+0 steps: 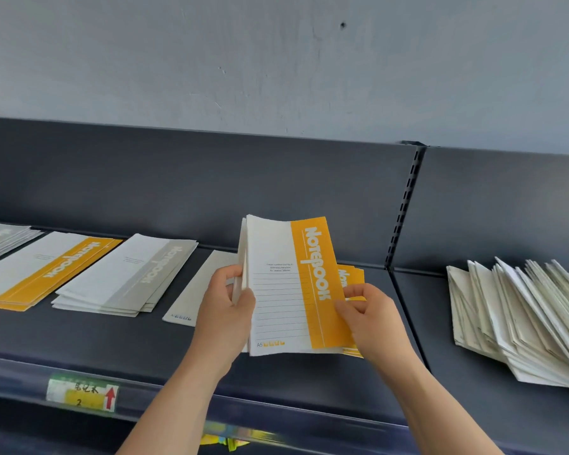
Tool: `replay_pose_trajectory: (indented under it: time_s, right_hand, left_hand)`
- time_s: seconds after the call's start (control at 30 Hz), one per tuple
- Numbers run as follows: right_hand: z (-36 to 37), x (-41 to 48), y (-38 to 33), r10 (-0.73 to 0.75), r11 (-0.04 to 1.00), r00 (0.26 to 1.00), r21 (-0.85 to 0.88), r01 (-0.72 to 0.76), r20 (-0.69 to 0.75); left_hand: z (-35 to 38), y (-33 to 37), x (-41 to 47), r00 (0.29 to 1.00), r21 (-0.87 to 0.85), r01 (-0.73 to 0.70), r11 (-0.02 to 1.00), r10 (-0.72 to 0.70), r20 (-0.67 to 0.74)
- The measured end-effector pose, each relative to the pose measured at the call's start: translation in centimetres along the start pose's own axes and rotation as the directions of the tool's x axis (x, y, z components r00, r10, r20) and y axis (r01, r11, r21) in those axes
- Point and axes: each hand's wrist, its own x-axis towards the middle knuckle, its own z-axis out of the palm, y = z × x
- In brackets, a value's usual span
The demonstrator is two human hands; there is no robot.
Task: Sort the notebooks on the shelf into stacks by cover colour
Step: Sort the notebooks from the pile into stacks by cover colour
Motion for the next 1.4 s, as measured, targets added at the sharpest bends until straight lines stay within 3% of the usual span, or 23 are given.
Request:
replay_pose_trajectory:
  time_s: [0.2, 0.3, 0.57, 0.63, 0.77, 0.83, 0.9, 1.0, 1.13, 1.4]
  right_hand:
    - [-0.6, 1.5, 0.0, 0.016, 0.998, 0.999, -0.054, -0.017, -0.028]
    - [-1.5, 2.4, 0.5, -0.001, 0.997, 0.995, -0.079, -0.007, -0.104]
    - [-1.6, 2.3, 2.0, -0.013, 0.960, 0.987, -0.277, -0.033, -0.159]
    - [-1.3, 2.1, 1.8, -0.038, 0.907, 0.983, -0.420, -0.041, -0.180]
    - [-0.5, 1.5, 1.1, -0.096, 0.700, 0.983, -0.712, -0.046, -0.158]
    - [0.2, 1.5, 1.1, -0.177, 0.642, 0.974, -0.767, 0.004, -0.143]
    - [1.3, 1.2, 0.2, -0.223, 0.738, 0.972, -0.665, 0.117, -0.077]
    - [4.1, 0.4, -2.5, -0.226, 0.928, 0.974, -0.297, 0.222, 0.022]
    - [9.3, -0.6, -6.3, -0.175, 0.979, 0.964, 0.144, 0.148, 0.199]
    - [19.6, -0.3, -9.8, -0.157, 0.988, 0.981, 0.031, 0.154, 0.110]
  left_hand:
    - [-0.2, -0.1, 0.8, 0.994, -0.071, -0.077, 0.995, 0.072, -0.078]
    - [-0.9, 0.0, 1.1, 0.979, -0.096, -0.107, 0.990, 0.088, -0.186]
    - [-3.5, -0.7, 2.0, 0.920, 0.016, -0.165, 0.986, 0.160, -0.357]
    - [-4.0, -0.9, 2.1, 0.913, -0.003, -0.162, 0.987, 0.149, -0.379]
    - [-4.5, -1.2, 2.4, 0.921, -0.016, -0.157, 0.988, 0.140, -0.364]
    - [-4.7, -1.4, 2.8, 0.927, -0.017, -0.156, 0.988, 0.141, -0.347]
    - [-5.3, -1.5, 3.2, 0.936, -0.022, -0.150, 0.988, 0.135, -0.324]
    - [-6.7, -1.4, 4.1, 0.947, -0.043, -0.143, 0.989, 0.124, -0.296]
    - [-9.8, -1.4, 5.5, 0.970, -0.034, -0.126, 0.991, 0.115, -0.216]
    - [-19.4, -2.5, 9.2, 0.998, 0.101, -0.055, 0.993, 0.057, -0.013]
